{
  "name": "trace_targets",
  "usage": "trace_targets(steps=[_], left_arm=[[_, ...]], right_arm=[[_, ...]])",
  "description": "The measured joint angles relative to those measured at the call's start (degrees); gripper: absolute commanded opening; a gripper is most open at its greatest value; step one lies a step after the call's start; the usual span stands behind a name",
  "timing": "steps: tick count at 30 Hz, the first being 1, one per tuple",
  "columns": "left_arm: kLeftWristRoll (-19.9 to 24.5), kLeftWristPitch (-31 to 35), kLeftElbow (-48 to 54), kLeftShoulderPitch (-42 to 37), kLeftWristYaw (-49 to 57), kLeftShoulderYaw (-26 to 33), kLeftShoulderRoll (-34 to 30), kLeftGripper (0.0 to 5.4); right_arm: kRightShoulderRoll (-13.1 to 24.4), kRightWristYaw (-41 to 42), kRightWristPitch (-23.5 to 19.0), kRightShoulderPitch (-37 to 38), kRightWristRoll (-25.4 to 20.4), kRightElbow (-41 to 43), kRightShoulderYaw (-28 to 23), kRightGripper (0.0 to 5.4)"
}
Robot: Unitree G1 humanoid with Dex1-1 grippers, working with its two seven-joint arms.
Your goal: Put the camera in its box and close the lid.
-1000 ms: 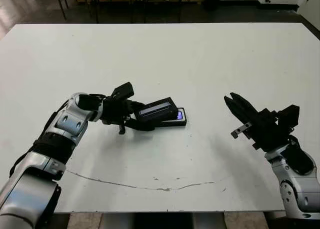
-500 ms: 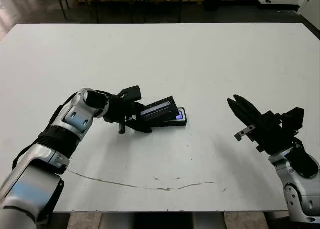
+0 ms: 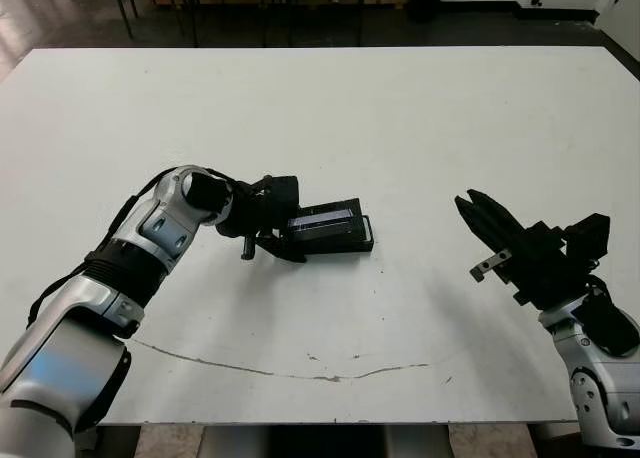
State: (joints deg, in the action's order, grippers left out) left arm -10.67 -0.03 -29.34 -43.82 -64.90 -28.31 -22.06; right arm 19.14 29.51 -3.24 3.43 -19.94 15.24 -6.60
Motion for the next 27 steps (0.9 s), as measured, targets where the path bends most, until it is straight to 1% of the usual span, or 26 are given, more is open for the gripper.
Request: trace_targets(steps=[8,19,22,25,27], left_arm=[[-1.42,-2.32,-2.65,-2.12,0.23,-1.95,0.36,1.4],[-1.08,0.3,-9.69,-4.95,-1.17,-1.84,4.25,1.4],[-0.59,4.02,-10.24,-4.97,-1.23,-1.03,5.34,1.4],[1.68,9.66,-10.29,-4.1,-1.48,0.65,6.84,1.39],[2.39,12.23,-9.99,-4.08,-2.79,1.17,6.99,1.38]], right_arm=[[0.02,0.26,-0.28,0.3,-0.26,0.17,-0.03,0.0],[0.03,1.04,-0.04,1.12,-0.45,0.38,-0.54,0.0],[0.03,1.0,-0.12,1.88,-0.59,1.24,-0.65,0.0],[0.04,0.81,-0.78,2.26,-0.67,2.74,-0.77,0.0],[0.06,0.82,-0.89,2.35,-0.67,3.01,-0.82,0.0]])
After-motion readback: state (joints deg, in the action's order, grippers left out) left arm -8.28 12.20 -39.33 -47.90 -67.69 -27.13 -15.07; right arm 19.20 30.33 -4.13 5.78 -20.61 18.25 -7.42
